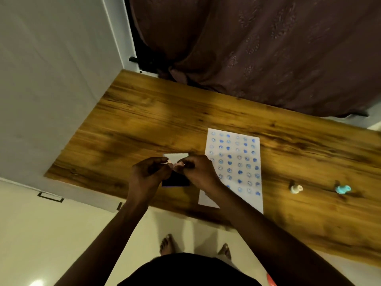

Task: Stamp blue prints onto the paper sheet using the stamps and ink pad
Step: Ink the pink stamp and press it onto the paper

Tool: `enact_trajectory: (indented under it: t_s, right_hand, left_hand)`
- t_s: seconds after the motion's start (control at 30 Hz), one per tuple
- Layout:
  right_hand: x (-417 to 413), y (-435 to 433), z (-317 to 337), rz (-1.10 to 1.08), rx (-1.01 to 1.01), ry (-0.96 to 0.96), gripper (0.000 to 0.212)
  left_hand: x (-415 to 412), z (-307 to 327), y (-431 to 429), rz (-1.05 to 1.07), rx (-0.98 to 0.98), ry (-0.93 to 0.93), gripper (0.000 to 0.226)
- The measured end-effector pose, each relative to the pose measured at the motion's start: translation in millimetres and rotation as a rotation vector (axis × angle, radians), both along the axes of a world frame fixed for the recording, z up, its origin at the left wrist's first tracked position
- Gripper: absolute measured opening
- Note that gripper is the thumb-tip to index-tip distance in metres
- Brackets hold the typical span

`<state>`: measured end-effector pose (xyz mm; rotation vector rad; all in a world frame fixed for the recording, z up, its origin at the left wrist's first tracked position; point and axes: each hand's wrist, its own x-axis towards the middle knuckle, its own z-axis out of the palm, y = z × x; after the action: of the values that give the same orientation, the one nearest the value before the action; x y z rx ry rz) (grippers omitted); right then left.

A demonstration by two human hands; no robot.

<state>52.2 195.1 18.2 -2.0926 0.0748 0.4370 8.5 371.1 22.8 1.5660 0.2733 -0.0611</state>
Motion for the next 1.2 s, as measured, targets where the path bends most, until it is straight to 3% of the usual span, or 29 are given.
enact_trajectory:
  t_s: [0.2,0.33,0.43,0.5,0.67,0.9,1.2]
  right_hand:
    - [-36,-67,5,-0.310,0.489,0.239,0.026]
    - [-62,-115,3,-0.475,0.562,0.212,0.029]
    - [-78,-150,0,-0.551,0.452,0.145,0.041]
    - [-87,-170,-4,-0.570,0.296,0.097,0.028]
    - [-103,-200,-14,-0.408,-0.350,-0.049,0.018]
    - [-108,-195,-14,-0.140,-0.508,-0.082,0.025]
    - [-107,-190,-27,-0.060,-0.570,-0.061,0.027]
  left_hand:
    - [1,-5,-44,-0.078,-0.016,0.063,0.022]
    - [5,-7,-74,-0.129,0.015,0.078,0.016]
    - [6,-7,-94,-0.170,0.015,0.090,0.015]
    - [6,-7,-103,-0.182,0.005,0.101,0.021]
    - [7,-7,-126,-0.236,0.037,0.120,0.025]
    - [8,-11,-140,-0.247,0.003,0.142,0.023]
    - [7,-12,-141,-0.247,0.019,0.148,0.021]
